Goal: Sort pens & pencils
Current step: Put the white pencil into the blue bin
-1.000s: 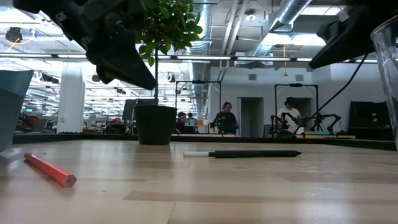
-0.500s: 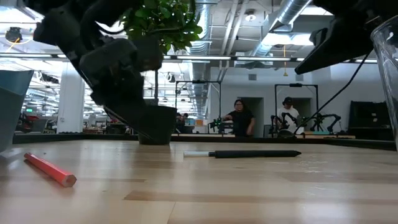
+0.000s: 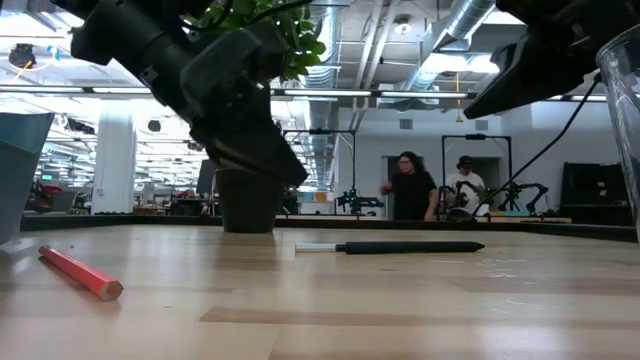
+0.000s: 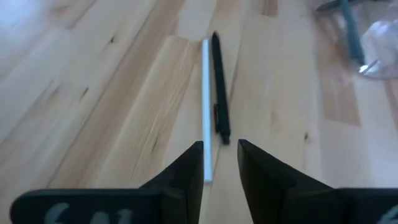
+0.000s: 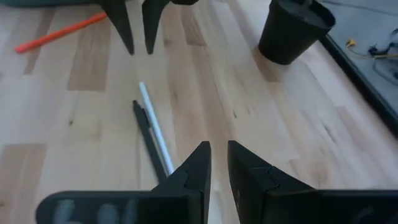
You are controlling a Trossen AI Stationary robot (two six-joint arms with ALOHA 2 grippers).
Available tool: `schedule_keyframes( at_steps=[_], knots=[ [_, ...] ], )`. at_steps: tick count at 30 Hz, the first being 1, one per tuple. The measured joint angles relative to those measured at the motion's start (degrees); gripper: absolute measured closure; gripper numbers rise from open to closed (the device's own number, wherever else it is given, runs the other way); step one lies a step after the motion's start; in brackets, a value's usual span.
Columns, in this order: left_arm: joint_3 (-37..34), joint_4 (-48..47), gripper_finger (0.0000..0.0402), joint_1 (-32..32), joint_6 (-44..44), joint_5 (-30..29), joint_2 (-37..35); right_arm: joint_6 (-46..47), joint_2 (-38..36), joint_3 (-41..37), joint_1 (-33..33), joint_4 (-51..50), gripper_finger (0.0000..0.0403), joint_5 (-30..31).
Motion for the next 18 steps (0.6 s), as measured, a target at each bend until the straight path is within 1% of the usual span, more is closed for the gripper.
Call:
schedule_keyframes(
  at_steps=[6,15,18],
  knots=[
    [-0.2,0.0,0.0293,0.3,-1.1,-1.7,0.0,-1.1,0.0,0.0,-1.9,0.4,0.0328,3.3],
    [-0.2,-1.4,0.0280,0.3,-1.5,-0.9,0.1,-0.3,0.0,0.0,-2.8,0.5,0.0328,3.0],
    [-0.3,-0.5,0.0280,0.1,-1.6,-1.2,1.9,-0.3,0.0,0.0,-3.0,0.5,0.0328,3.0]
  ],
)
